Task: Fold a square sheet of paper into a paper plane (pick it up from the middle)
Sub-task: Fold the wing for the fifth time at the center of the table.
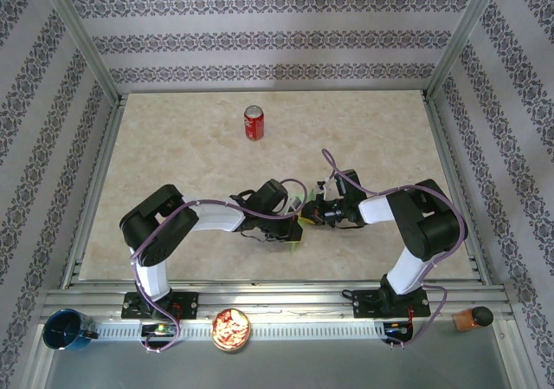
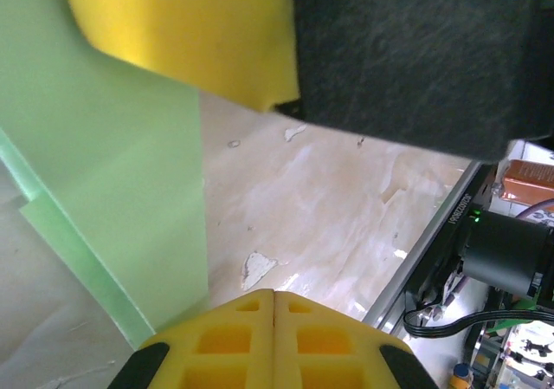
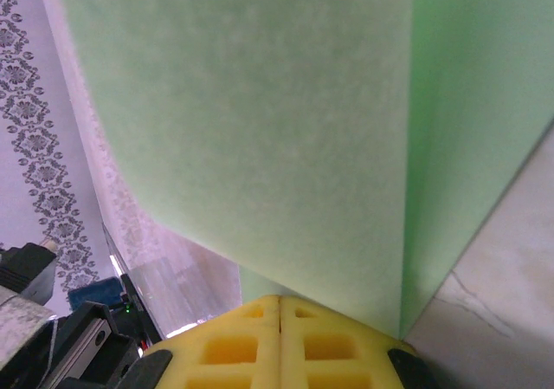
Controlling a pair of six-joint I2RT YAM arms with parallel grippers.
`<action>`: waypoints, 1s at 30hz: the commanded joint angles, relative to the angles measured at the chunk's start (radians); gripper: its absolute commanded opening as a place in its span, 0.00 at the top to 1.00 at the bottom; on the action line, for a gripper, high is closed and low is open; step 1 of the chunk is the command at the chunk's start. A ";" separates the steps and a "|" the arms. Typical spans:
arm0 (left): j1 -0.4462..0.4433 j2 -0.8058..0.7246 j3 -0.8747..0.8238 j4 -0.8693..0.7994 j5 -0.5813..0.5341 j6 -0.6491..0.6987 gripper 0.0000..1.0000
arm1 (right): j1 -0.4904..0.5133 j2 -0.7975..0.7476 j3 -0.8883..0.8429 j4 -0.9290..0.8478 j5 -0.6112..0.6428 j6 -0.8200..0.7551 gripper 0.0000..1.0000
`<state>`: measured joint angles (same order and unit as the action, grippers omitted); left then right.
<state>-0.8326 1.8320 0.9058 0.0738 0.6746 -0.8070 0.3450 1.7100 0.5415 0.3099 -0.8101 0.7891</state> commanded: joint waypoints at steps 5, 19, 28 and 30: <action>-0.026 0.016 -0.021 -0.028 0.000 0.023 0.96 | 0.011 0.042 -0.015 -0.081 0.142 -0.005 0.97; -0.061 -0.005 -0.109 0.012 0.011 -0.011 0.96 | 0.009 0.029 -0.017 -0.094 0.152 -0.010 0.97; -0.081 -0.064 -0.204 0.017 -0.009 -0.036 0.96 | 0.009 0.031 -0.018 -0.092 0.158 -0.008 0.98; -0.085 -0.088 -0.229 0.011 -0.010 -0.039 0.96 | 0.009 0.030 -0.018 -0.094 0.158 -0.009 0.98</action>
<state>-0.8864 1.7641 0.7330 0.1768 0.6506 -0.8249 0.3496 1.7027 0.5415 0.3027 -0.7937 0.7891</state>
